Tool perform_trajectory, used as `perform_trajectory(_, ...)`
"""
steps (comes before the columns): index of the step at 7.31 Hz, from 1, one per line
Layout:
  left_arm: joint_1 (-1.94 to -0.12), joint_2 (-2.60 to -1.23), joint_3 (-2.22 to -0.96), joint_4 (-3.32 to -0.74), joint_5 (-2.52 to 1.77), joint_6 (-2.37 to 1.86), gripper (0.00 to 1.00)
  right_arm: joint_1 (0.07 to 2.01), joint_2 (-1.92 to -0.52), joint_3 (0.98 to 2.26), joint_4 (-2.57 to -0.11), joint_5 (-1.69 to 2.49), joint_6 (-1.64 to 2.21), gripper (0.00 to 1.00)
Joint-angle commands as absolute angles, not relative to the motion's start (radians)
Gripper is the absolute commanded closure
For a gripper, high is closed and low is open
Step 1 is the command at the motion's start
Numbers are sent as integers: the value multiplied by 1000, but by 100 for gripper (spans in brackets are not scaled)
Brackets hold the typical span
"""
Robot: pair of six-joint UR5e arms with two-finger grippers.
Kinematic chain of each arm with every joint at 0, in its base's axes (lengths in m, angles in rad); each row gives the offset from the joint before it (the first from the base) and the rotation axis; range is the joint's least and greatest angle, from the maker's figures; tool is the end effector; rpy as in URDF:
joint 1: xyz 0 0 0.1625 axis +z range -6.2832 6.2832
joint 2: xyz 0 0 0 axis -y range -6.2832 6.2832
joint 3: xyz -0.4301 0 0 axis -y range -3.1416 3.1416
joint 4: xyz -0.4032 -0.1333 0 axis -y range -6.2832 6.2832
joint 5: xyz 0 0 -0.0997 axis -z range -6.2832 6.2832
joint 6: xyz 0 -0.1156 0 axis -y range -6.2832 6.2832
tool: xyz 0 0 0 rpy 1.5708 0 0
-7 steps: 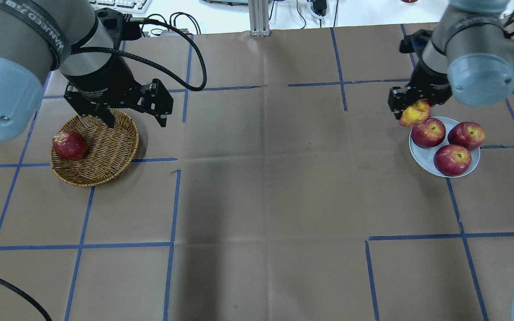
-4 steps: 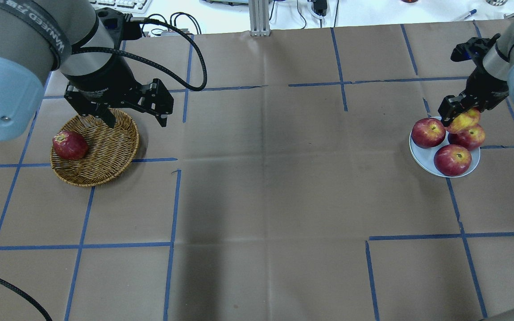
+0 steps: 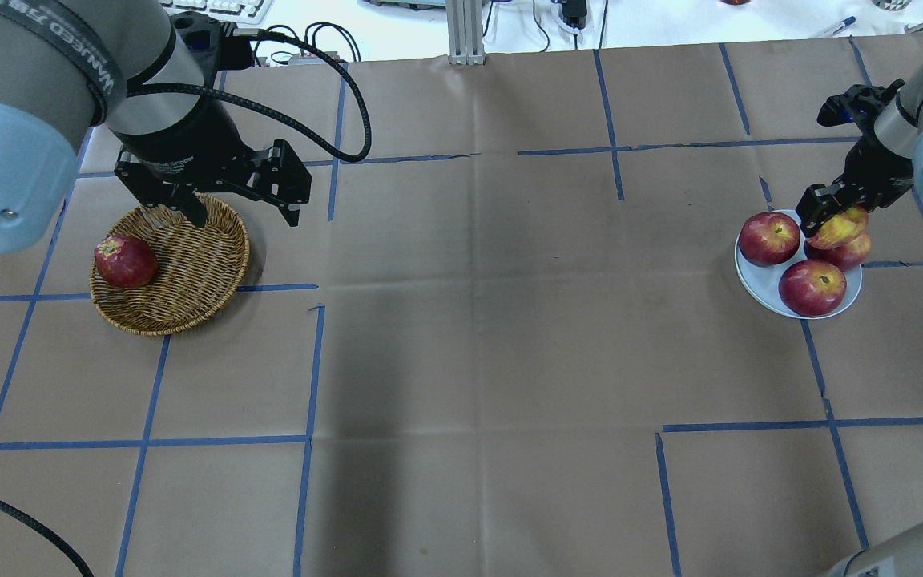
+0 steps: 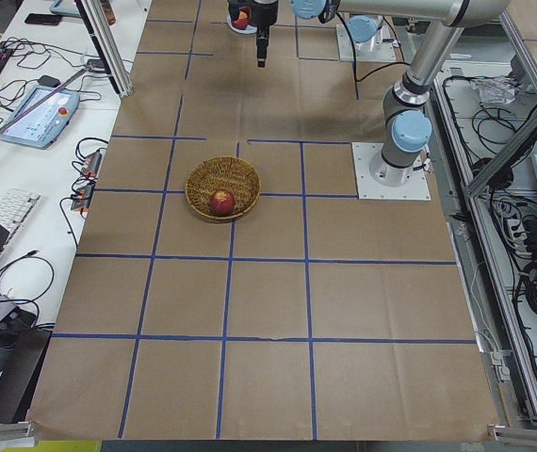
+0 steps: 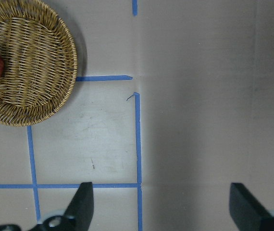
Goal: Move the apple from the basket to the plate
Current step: 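Lower the apple onto the plate and open the right gripper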
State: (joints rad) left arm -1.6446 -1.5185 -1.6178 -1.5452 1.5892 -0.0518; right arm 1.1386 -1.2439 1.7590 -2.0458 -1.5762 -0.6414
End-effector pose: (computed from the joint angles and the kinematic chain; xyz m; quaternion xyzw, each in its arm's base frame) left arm -0.1665 -0.4729 0.4817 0.0109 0.9998 -0.0160 0.0082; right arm -0.1241 -0.5859 0.2517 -0.1044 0.9943 0.0186 0.0079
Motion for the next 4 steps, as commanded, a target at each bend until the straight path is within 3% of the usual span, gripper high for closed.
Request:
perform_trajectory(1,-1644,-1520,-1618,-1537,1589,-51,1,1138,-1217,1763,-2057,-1586,-650,47)
perform_trajectory(2,-1644,-1520,-1618,-1539,1589,-52,1,1138,-1216,1763,-2057,-1629,-649,44)
perform_trajectory(3,-1644,-1520,-1618,-1540,1589,-51,1,1138,-1216,1761,-2057,-1625,-649,9)
perform_trajectory(4,-1644,-1520,-1618,-1540,1589,-51,1,1138,-1219,1761,-2049,-1628,-649,0)
